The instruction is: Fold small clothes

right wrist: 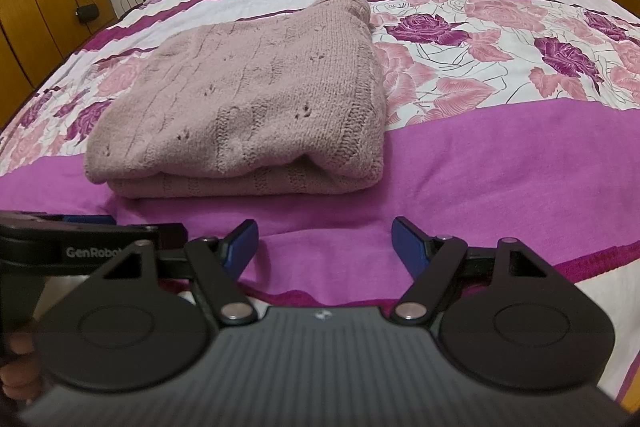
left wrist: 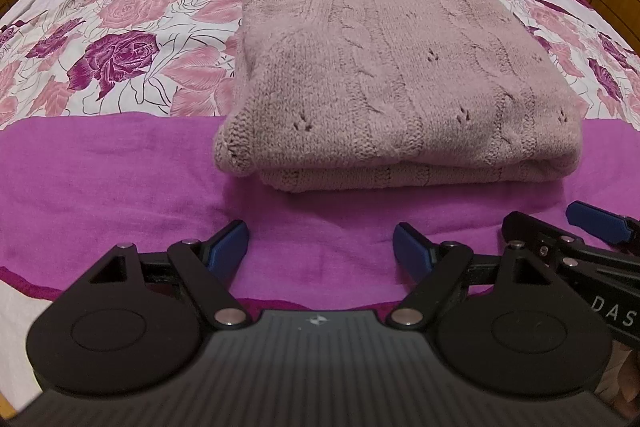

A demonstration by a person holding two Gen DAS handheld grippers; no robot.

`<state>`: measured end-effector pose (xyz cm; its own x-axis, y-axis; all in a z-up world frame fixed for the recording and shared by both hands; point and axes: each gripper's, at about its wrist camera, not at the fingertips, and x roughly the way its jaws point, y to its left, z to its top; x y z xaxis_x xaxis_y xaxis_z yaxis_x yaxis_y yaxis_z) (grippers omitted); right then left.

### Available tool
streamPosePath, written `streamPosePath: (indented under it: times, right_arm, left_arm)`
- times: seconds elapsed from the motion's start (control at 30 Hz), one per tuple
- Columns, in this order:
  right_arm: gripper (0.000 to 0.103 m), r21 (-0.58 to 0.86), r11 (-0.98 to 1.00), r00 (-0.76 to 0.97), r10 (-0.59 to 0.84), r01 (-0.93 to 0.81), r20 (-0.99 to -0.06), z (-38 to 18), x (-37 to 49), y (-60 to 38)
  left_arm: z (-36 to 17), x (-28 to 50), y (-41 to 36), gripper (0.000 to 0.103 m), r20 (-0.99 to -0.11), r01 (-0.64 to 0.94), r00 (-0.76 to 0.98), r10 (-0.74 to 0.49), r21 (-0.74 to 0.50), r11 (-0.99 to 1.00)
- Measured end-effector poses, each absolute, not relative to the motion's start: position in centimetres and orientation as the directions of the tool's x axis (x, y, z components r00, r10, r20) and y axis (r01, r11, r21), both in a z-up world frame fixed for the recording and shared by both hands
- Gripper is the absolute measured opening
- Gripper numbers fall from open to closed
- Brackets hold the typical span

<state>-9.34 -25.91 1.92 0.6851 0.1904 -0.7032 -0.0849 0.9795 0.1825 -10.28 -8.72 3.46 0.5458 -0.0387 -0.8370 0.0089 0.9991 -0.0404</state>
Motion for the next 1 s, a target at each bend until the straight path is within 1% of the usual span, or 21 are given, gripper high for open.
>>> streamPosePath:
  times: [1.0]
  right_arm:
    - [0.075,0.187,0.979,0.687,0.191,-0.082,-0.701,1.93,-9.49,-25.86]
  left_arm:
    - [3.36,-10.36,-8.85,0.085,-0.836,0.012,0.548,-0.031,-0.029,0.999]
